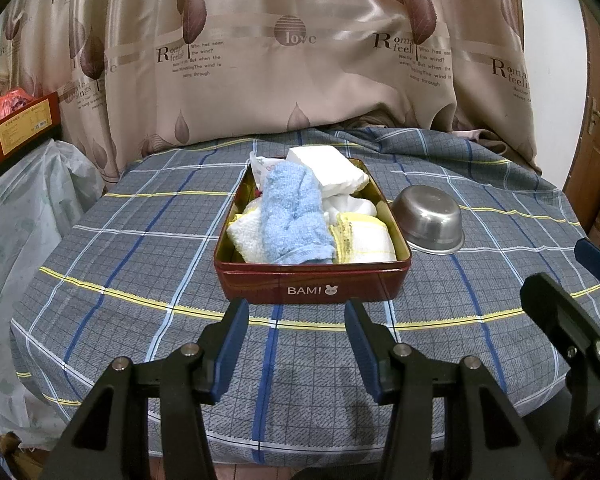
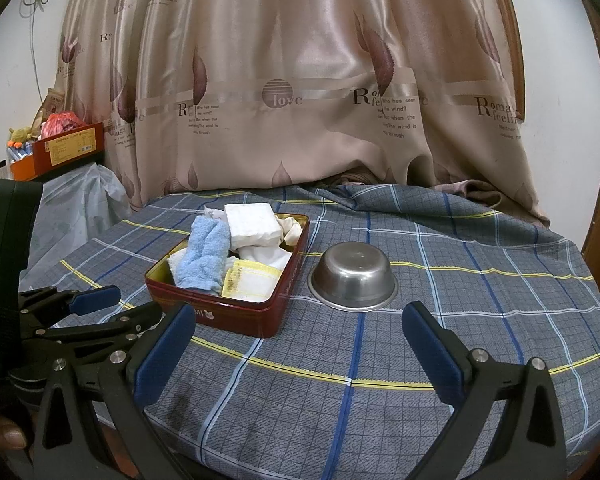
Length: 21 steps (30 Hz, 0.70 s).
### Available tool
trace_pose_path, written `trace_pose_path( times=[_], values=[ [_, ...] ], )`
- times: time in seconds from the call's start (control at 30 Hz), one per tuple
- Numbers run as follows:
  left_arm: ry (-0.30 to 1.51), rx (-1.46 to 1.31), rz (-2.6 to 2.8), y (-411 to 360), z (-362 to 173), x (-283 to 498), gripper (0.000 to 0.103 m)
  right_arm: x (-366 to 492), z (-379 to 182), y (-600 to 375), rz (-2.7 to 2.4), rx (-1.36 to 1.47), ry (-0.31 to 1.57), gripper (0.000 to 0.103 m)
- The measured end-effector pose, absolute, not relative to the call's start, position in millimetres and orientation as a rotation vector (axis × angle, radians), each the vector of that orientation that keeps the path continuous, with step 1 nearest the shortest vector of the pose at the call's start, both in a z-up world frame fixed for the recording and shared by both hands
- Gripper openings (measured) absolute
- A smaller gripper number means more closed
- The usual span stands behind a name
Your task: Organize soft objects
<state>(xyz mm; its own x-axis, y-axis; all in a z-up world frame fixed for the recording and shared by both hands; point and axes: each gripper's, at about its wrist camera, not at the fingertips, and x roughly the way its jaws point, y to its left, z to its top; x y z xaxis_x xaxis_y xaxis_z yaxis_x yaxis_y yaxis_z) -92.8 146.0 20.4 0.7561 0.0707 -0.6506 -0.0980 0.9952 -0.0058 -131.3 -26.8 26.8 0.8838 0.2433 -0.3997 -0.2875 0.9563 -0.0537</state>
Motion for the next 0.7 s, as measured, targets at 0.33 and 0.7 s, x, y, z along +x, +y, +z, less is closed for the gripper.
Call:
trace_pose_path(
  times=[0.33, 0.7],
  values=[
    [0.708, -0.04, 0.094, 146, 21, -93, 0.051, -130, 27, -28, 0.28, -0.11, 0.402, 0.103],
    [0.693, -0.039, 0.123, 148, 39, -95, 0.051, -132, 22, -30, 0.28, -0.091, 0.411, 0.103]
  ],
)
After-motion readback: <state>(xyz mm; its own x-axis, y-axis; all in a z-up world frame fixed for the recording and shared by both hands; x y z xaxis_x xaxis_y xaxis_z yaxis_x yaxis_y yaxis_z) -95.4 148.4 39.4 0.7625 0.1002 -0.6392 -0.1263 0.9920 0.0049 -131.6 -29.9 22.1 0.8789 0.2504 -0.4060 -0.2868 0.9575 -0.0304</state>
